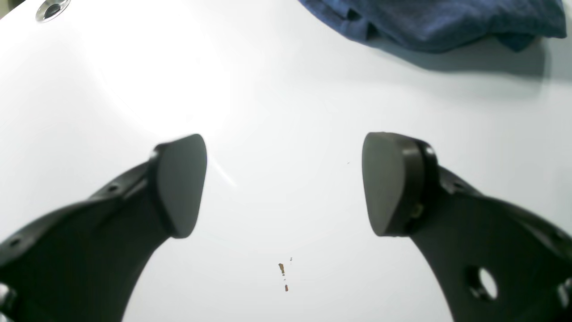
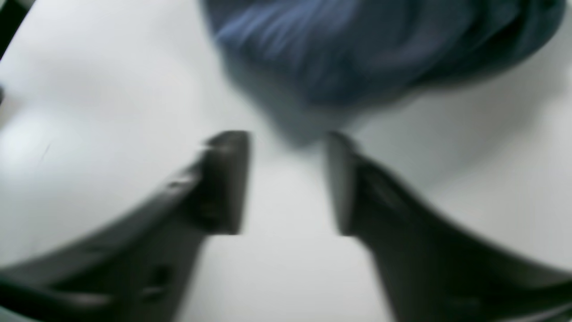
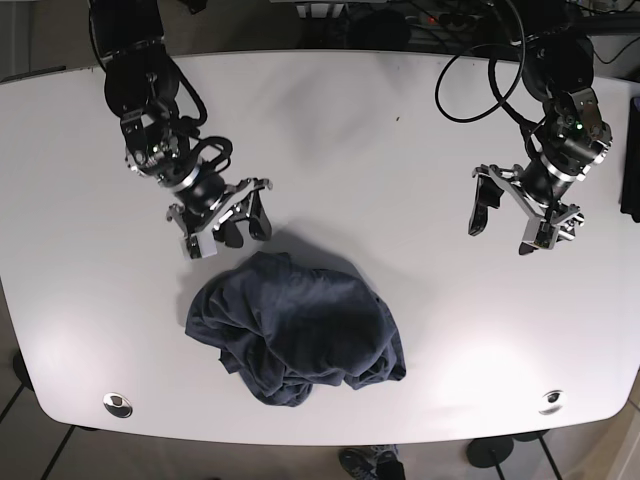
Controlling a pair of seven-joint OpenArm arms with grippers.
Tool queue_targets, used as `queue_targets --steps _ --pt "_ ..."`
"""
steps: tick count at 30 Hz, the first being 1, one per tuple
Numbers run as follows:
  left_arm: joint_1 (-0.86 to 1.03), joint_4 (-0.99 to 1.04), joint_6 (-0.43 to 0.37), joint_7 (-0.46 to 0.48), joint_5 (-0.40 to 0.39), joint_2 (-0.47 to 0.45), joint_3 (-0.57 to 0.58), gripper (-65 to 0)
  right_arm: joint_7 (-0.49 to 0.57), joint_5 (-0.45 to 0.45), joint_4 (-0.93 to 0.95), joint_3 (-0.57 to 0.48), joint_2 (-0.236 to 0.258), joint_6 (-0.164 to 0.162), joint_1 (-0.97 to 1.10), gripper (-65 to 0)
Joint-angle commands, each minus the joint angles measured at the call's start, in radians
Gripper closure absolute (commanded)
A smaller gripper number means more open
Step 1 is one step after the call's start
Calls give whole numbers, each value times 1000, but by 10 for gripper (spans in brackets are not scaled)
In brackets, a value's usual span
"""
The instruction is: Fold the T-shirt properly
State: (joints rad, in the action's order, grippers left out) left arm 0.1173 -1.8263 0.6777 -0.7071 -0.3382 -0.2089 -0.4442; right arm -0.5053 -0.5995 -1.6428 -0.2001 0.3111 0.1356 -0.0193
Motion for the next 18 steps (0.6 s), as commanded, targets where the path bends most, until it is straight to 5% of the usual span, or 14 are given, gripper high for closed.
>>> queue_targets --steps 1,4,10,11,12,14,15,18 --pt "-8 -23 -3 27 -17 -13 -5 -506 23 -15 72 6 4 3 -104 -431" --pt "12 -20 -3 27 -17 -13 -5 -506 23 -7 298 6 -43 5 -281 -491" --pt "22 -20 -3 27 -19 -11 -6 -506 37 -6 749 -3 -114 31 -522 -484" --pt "22 -20 -3 27 -19 -11 -6 -506 55 -6 761 -3 -115 63 -523 -455" --pt "22 -20 -3 27 -19 -11 -8 -506 72 -6 764 -3 -120 108 -522 -350" --pt "22 -19 -3 27 -19 -11 -9 -506 72 -7 761 -3 -120 138 -500 -84" --pt "22 -19 -3 27 -19 -11 -9 -506 72 -7 743 -3 -120 138 -485 -6" --pt "20 -19 -5 27 -19 -11 -9 -506 70 -9 580 -3 -115 137 -377 -35"
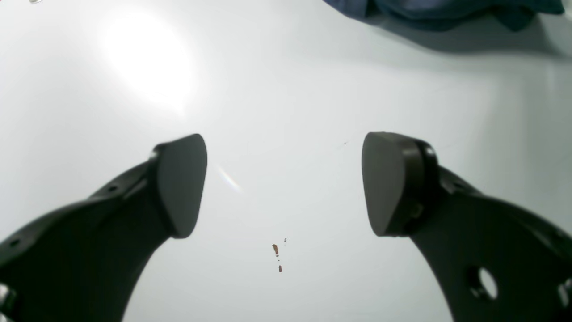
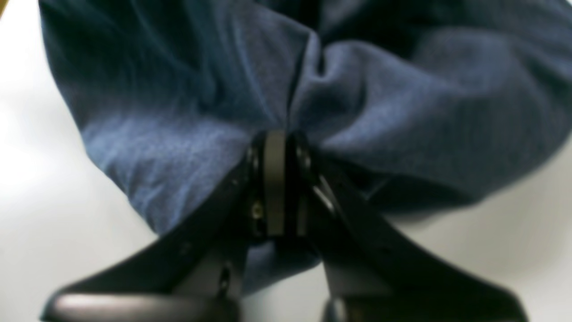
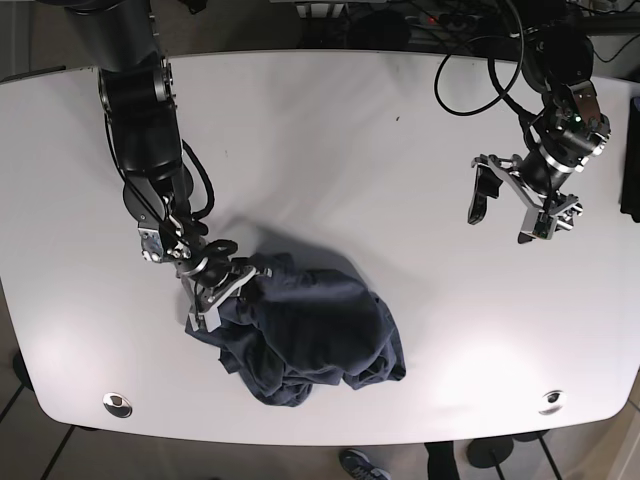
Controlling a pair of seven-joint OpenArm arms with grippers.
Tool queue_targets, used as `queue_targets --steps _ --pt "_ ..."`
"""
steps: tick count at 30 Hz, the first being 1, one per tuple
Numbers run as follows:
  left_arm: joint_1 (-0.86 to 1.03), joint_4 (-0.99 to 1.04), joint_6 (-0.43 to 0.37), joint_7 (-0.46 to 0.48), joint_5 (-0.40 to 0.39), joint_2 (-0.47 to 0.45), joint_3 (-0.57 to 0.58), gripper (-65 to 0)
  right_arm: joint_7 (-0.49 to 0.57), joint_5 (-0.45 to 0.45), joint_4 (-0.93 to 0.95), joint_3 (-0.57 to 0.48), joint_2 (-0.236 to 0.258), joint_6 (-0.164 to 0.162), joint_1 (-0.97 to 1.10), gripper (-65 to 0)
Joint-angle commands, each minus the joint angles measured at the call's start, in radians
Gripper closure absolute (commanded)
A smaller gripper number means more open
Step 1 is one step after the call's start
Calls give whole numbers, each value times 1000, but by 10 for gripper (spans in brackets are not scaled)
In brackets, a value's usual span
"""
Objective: Fold the T-shirt properly
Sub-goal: 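Grasp the crumpled blue-grey shirt with both grippers at its edges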
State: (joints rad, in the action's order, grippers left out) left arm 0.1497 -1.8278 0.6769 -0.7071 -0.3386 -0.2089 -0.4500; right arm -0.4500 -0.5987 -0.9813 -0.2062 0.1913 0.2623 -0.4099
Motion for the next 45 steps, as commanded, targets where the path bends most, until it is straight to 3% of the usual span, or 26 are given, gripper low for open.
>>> queue_targets --steps 1,5,10,13,19,22,24,27,31,34,38,42,45 --pt "-15 -17 -4 27 -18 -11 -3 -506 7 -10 -155 3 6 9 59 -22" --pt "-17 -16 -4 27 -18 -11 -3 -506 -128 -8 -449 11 7 9 260 -19" --pt "-17 -13 -4 27 -17 -11 -2 -506 -135 -7 -727 4 9 9 556 -19" --pt "-17 20 -4 27 -17 -11 -2 -506 -135 -7 -792 -46 10 9 653 -19" --pt "-17 44 -4 27 -17 -11 0 -506 -135 -7 -815 -272 96 9 668 -19" --pt "-14 44 -4 27 -18 -11 0 -506 -135 -8 -816 -284 98 9 665 -33" --pt "-11 44 -4 27 -18 -11 1 -506 -132 -10 -827 -275 98 7 659 -106" --pt "-9 44 -4 27 -18 -11 16 -506 -132 -10 -874 -223 98 7 644 -273" --pt "29 40 -3 27 -26 -11 55 -506 -132 -10 -919 -82 96 7 624 -465" --pt "38 23 -3 27 -21 10 124 -506 -135 -8 -867 46 73 7 544 -542" --pt "78 -29 -3 27 -18 95 280 -506 -172 -8 -601 176 78 9 297 -555" --pt "101 -45 -18 27 -18 142 432 -504 -166 -8 -219 182 89 19 47 -555" --pt "141 -46 -93 33 -18 142 497 -504 -74 -7 31 159 86 21 -83 -560"
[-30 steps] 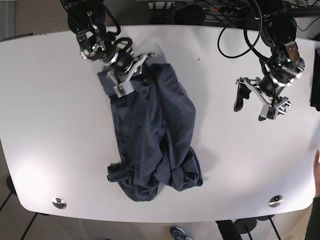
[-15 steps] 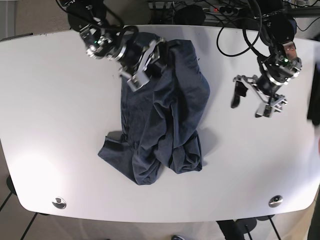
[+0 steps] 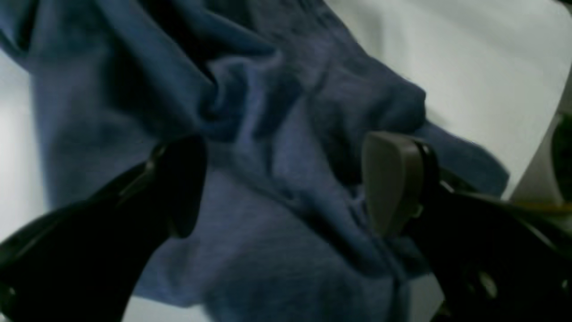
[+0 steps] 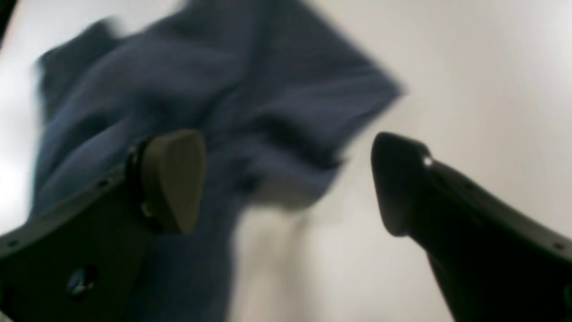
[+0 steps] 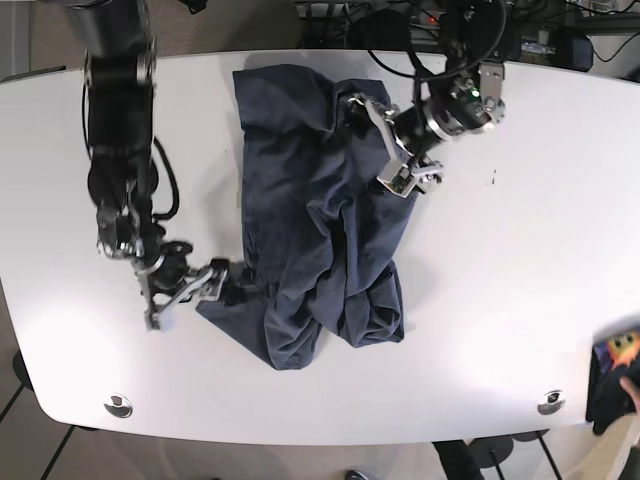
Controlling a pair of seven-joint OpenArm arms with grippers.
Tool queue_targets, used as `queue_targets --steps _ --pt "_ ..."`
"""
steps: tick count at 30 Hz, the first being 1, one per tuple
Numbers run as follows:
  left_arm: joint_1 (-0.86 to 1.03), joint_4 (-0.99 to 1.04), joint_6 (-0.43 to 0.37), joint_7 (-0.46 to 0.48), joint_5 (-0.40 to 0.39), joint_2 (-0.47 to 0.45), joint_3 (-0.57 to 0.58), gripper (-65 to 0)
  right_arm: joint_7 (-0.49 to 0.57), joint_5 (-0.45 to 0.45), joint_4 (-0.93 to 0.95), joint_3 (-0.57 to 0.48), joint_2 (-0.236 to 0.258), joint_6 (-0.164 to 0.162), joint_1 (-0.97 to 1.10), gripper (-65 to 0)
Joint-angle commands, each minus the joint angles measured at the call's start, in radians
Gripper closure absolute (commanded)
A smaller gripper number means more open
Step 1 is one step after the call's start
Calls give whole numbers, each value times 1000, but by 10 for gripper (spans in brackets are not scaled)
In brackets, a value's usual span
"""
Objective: Fold the T-shirt properly
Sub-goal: 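Grasp the crumpled blue-grey shirt with both grippers at its edges, then lift and stretch the blue-grey shirt between both grippers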
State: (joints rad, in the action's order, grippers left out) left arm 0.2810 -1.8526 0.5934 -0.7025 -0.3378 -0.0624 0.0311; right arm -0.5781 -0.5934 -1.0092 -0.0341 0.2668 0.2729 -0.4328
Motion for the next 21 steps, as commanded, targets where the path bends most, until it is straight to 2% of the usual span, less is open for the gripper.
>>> queue_targets --steps 1,5,7,9,10,12,15,16,17,18,21 --pt "19 -22 -26 28 -19 -6 33 -504 102 -12 128 -45 16 10 -96 -560" --pt "83 -22 -97 28 -19 -46 76 -504 257 -13 352 -188 15 10 -188 -556" --pt "114 -32 -128 30 -20 -52 74 -500 267 -13 362 -227 7 10 -185 -555" --pt "140 -48 -142 30 -20 -52 74 -443 267 -13 364 -246 -27 10 -182 -553" --pt "156 -52 -142 30 -20 -52 74 -394 269 -13 364 -244 -45 10 -166 -536" --pt "172 -68 -142 30 -24 -73 74 -349 286 -17 364 -238 -56 9 -156 -369" --pt "203 -109 -142 30 -27 -80 74 -337 320 -15 364 -241 -70 4 -154 -29" --pt "217 -131 -142 31 -27 -80 72 -337 320 -15 364 -241 -70 4 -154 -16" --pt "232 -146 -140 36 -27 -80 72 -337 320 -15 364 -241 -70 7 -154 -48" --pt "255 -155 -140 68 -27 -81 72 -318 320 -15 350 -241 -68 7 -156 -19" --pt "300 -154 -140 123 -25 -104 72 -287 317 -13 307 -241 -62 7 -153 -22"
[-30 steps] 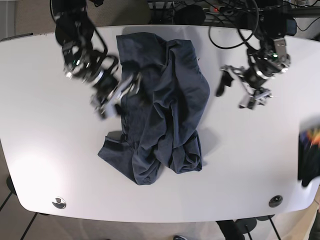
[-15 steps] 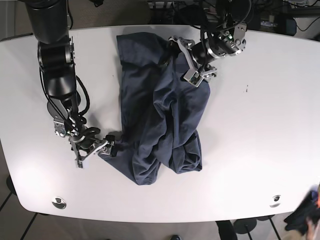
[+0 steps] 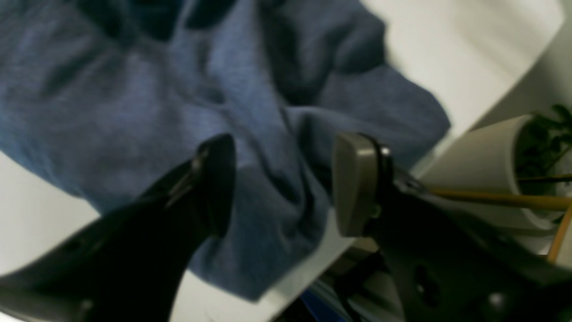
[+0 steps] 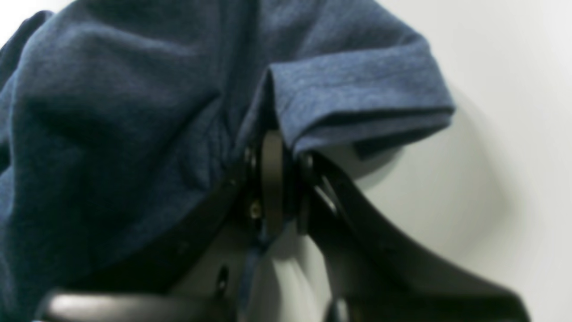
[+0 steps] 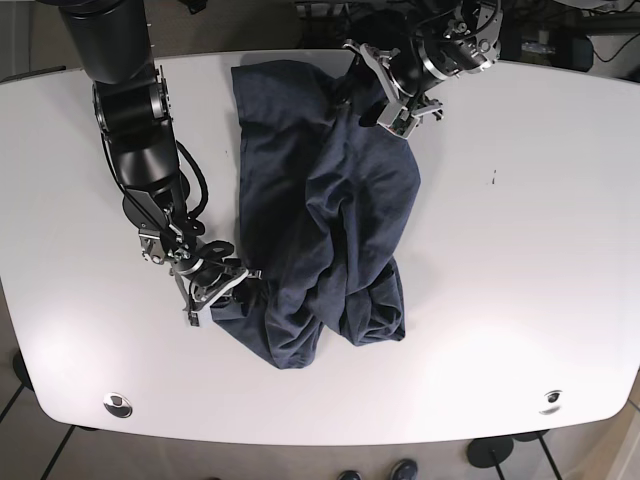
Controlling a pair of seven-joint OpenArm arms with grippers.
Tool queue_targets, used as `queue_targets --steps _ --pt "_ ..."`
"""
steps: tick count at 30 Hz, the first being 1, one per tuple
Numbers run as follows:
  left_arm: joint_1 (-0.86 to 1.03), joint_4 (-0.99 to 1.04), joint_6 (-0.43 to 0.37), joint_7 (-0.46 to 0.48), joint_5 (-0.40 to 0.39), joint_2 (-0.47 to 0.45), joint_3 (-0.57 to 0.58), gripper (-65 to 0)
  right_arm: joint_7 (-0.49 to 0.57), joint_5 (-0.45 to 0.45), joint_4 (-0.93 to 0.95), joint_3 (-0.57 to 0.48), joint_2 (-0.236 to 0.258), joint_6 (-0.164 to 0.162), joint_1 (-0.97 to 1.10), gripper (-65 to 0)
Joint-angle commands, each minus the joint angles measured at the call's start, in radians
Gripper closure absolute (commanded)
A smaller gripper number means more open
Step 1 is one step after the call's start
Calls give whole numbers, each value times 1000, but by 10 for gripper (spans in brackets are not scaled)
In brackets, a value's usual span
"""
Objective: Fold the T-shirt properly
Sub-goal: 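Lift and stretch the blue-grey shirt between both grippers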
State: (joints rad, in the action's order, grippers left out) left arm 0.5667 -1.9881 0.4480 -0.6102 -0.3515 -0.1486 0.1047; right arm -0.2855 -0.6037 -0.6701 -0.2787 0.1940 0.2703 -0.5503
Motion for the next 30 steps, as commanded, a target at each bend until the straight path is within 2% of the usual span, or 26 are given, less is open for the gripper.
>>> queue_targets --steps 1,4,6,9,11,12,13,19,20,21,24,25,28,29,30 --pt "25 -18 5 46 -13 -29 -1 -287 24 -5 -33 3 20 10 -29 -22" --pt "48 -1 2 108 -7 -38 -9 -293 24 -5 -33 3 26 10 -24 -22" --pt "66 2 2 111 -7 -36 -69 -292 24 -5 -33 2 26 10 -18 -22" --pt "63 8 2 111 -5 -36 -92 -299 24 -5 -33 2 26 10 -4 -22" --pt "62 29 -7 111 -5 -35 -109 -365 24 -5 -33 2 26 10 -3 -22" --pt "60 43 -39 111 -5 -35 -109 -422 24 -5 -33 0 23 10 -1 -22" --pt "60 54 -54 111 -5 -38 -99 -449 24 -5 -33 0 20 10 0 -22" --pt "-1 141 -62 57 -5 -39 -26 -444 24 -9 -53 0 19 10 11 -22" --pt "-9 154 -62 54 -5 -39 -26 -414 24 -6 -78 0 19 10 17 -22" --pt "-12 168 -62 56 -5 -38 -26 -354 24 -6 -102 0 22 10 34 -22" --pt "-33 184 -62 54 -5 -38 -35 -78 -4 -3 -211 2 28 2 62 -22" --pt "-44 184 -62 54 -5 -39 -43 -21 -24 -3 -241 3 28 2 66 -21" --pt "-46 123 -54 56 -13 -39 -118 -18 -64 -3 -330 5 42 -1 65 -21" --pt "-46 86 -45 56 -13 -39 -139 -18 -74 -3 -368 5 52 -12 65 -21" --pt "-46 51 -21 56 -13 -39 -159 -17 -87 -3 -405 5 61 -36 62 -21"
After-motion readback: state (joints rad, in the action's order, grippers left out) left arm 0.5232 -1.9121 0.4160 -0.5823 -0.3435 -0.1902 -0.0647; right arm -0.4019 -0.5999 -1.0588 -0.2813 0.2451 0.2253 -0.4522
